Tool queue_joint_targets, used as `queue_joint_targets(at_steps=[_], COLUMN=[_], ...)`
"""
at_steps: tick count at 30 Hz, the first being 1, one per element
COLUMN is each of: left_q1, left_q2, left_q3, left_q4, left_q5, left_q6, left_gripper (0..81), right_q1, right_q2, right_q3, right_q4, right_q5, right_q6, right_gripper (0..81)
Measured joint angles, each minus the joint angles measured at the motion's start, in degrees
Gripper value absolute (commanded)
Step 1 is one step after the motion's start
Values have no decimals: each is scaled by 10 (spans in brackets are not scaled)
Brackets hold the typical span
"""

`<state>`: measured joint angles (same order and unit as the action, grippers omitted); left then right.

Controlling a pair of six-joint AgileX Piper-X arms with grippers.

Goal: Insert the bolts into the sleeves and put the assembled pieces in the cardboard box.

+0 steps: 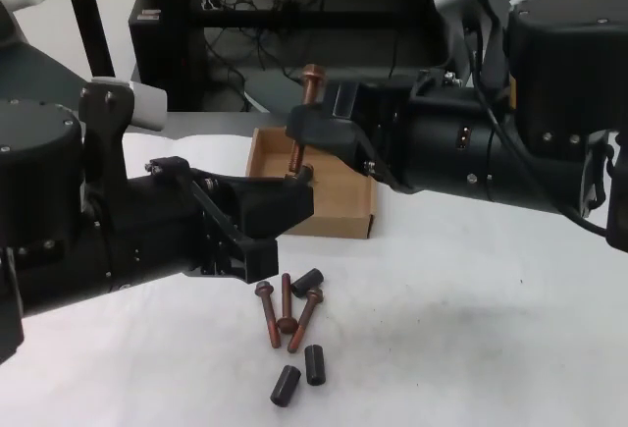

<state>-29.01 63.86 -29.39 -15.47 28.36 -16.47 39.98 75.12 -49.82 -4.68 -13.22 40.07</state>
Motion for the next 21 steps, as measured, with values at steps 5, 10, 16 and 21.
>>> queue_joint_targets(at_steps=[5, 10, 16, 21], left_q1=[0, 0, 0, 0], left_q2=[0, 0, 0, 0], left_q3=[0, 0, 0, 0], left_q4=[0, 0, 0, -5], left_q5=[0, 0, 0, -4], left_q6=[0, 0, 0, 0], left_gripper=[17, 17, 17, 17], right_q1=[0, 0, 0, 11], right_q2=[0, 0, 0, 0], right_q3=[0, 0, 0, 0], right_q4=[13, 13, 17, 26], right_q5=[1, 1, 1, 24], right_q6=[-9, -10, -10, -21], right_gripper=[6, 6, 6, 6])
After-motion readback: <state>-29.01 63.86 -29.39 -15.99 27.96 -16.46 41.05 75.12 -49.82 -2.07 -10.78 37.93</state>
